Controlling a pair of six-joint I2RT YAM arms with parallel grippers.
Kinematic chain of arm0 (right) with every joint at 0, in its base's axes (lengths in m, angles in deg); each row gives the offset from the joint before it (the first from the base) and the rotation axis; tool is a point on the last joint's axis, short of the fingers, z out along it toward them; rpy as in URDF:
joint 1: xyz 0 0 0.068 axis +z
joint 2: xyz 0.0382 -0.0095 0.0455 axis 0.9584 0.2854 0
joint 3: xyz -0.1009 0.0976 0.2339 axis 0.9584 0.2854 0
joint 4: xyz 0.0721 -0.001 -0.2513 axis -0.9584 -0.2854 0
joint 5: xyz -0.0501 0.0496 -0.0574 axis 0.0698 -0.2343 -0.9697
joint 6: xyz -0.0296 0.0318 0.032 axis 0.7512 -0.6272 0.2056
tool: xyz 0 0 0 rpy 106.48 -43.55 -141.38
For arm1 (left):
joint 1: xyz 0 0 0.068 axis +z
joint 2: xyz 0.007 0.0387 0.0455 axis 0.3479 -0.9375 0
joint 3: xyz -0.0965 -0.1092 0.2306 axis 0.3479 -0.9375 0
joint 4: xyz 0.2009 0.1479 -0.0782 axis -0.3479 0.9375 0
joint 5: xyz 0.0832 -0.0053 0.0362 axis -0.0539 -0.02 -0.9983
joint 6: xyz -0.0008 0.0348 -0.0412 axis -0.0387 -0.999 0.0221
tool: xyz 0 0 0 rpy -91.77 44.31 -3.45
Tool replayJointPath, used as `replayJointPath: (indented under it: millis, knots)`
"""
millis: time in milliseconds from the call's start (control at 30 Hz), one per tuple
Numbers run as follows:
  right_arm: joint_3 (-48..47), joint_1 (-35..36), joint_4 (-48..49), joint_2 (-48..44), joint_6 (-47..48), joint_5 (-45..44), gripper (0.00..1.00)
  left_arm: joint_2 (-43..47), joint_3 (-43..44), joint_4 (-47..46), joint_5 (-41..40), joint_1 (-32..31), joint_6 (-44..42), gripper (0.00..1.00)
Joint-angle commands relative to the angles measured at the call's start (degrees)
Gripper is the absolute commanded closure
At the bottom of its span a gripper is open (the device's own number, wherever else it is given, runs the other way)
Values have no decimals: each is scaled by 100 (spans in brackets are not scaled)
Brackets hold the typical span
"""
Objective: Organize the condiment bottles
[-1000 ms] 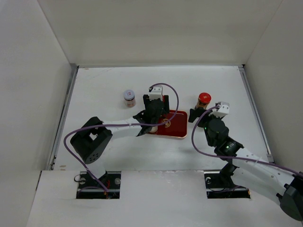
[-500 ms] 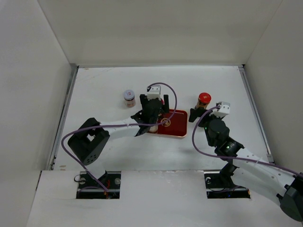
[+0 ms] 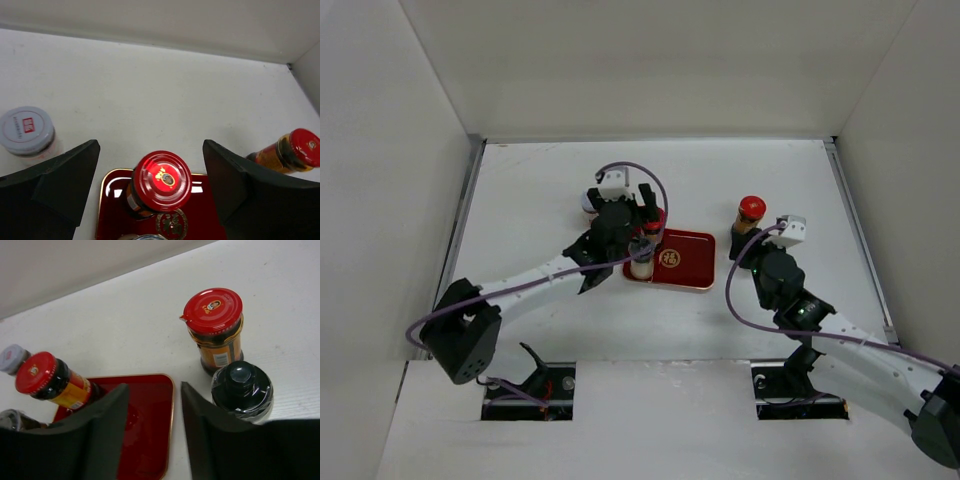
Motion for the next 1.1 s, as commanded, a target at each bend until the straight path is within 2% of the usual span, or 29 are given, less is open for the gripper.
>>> replayJointPath:
  millis: [0, 67, 133, 300, 367, 567, 700, 767, 933, 1067]
  knots:
    - [-240, 88, 156, 49, -7, 53, 54, 520, -240, -193, -94, 406, 45, 21]
    - [-283, 149, 156, 102, 1, 36, 57, 590, -267, 61, -85, 766, 159, 27]
    - [-301, 246, 112, 50, 45, 1, 51, 477, -93, 517, -67, 1135, 213, 26]
    - [-240, 290, 156, -82, 54, -34, 13, -304, 636, 1415, 126, 1804, 230, 17]
    - [-205, 290, 208, -135, 63, -61, 6, -638, 883, 1626, 178, 1910, 222, 16]
    - [-213, 299, 208, -91, 72, -44, 1, -1395, 1270, 1776, 363, 2148, 222, 19]
    - [-249, 299, 156, -91, 107, -70, 0, -1659, 1350, 1768, 504, 2174, 239, 26]
    - [-213, 299, 200, -118, 81, -52, 0, -1747, 1358, 1768, 513, 2174, 257, 32]
    - [-196, 299, 199, -135, 81, -70, 0, -1599, 1140, 1619, 399, 2148, 353, 57]
    - [-240, 299, 164, -135, 116, -113, 0, -739, 631, 1206, 258, 2095, 371, 64]
